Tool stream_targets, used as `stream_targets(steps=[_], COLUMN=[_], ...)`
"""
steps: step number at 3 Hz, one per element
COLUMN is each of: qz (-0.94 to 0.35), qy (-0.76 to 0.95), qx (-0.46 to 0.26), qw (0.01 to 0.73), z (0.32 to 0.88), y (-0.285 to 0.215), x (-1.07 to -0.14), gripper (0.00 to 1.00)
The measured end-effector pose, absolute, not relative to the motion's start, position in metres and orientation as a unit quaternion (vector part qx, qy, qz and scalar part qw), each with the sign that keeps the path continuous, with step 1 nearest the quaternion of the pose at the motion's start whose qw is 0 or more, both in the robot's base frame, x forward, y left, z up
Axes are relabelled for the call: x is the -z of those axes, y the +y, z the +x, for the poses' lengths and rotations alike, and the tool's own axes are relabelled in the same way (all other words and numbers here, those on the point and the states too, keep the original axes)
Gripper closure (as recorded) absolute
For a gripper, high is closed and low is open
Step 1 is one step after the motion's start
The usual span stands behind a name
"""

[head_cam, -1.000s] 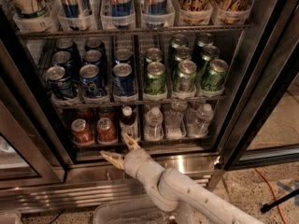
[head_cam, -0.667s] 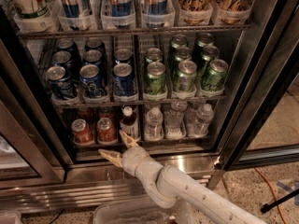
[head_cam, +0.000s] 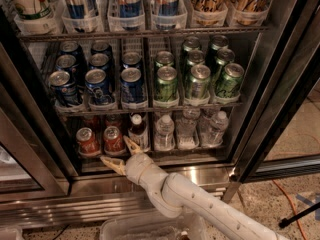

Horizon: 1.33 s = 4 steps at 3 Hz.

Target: Pick coke can from bottom shelf of fridge

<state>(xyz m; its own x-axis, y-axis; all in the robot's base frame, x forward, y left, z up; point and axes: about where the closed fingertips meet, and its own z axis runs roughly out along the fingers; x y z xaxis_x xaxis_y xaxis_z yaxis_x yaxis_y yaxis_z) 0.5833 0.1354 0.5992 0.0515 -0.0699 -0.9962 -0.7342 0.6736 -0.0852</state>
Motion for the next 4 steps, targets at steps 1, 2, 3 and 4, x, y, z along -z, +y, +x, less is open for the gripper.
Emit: stream_targets(steps=[1,2,3,4], qz=[-0.304,-0.295,-0.292,-0.286], qy=[0.637,0.635,0.634,0.638], qx=[-0.260,-0.259,-0.255,-0.248], qw=[0.659,0.665,0.669,0.670], z=[0.587,0.592,0.598,0.606], y=[0.146,0.153,0.159,0.160], x=[-0.599,-0.599,-0.598,-0.595], gripper=[0.27,0.26,0.25,0.26])
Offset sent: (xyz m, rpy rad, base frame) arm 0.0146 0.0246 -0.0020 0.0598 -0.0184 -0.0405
